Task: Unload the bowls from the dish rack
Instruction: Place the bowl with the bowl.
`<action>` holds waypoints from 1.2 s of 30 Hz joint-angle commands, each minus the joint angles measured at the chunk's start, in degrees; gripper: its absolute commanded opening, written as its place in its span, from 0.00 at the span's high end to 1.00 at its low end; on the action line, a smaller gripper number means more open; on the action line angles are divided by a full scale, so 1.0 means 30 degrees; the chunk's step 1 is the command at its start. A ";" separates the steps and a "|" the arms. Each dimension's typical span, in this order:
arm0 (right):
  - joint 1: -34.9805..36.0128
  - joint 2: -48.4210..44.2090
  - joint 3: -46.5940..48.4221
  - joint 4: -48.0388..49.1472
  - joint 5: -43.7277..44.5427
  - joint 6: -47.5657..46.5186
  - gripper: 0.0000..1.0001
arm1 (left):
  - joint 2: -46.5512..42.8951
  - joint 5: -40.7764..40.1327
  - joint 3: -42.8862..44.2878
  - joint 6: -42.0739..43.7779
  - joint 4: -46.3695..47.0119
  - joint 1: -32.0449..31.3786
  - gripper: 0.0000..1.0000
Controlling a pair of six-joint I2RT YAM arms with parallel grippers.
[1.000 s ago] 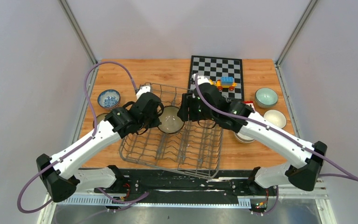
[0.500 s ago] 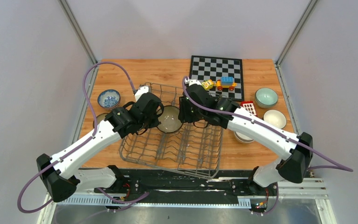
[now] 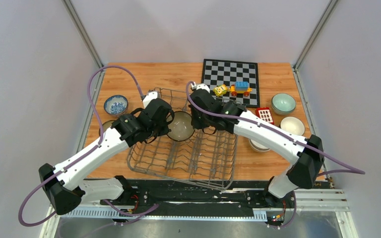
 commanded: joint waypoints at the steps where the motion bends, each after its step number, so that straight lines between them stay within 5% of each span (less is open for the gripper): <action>1: 0.0385 0.0424 0.1009 -0.0673 -0.0169 -0.0289 1.00 | -0.0215 -0.0616 0.0661 -0.0131 0.0911 0.0121 0.90; 8: 0.0503 0.0784 0.1376 -0.0681 -0.0345 0.0261 1.00 | -0.0354 -0.1187 0.0351 0.0476 0.0856 0.0121 0.65; 12: 0.0503 0.0907 0.1549 -0.0683 -0.0466 0.0440 1.00 | -0.0569 -0.1330 0.0068 0.0847 0.0787 0.0121 0.61; 27: 0.0554 0.1342 0.2380 -0.0628 -0.0421 0.0622 1.00 | -0.0524 0.0279 -0.0871 0.1580 0.0848 0.0120 0.72; 33: 0.0706 0.1313 0.2367 -0.0595 -0.0230 0.0452 1.00 | -0.0672 0.0208 -0.1289 0.1471 0.1097 0.0121 1.00; 36: 0.0763 0.1285 0.2374 -0.0562 -0.0188 0.0364 1.00 | -0.0554 0.0297 -0.1323 0.1649 0.1058 0.0121 1.00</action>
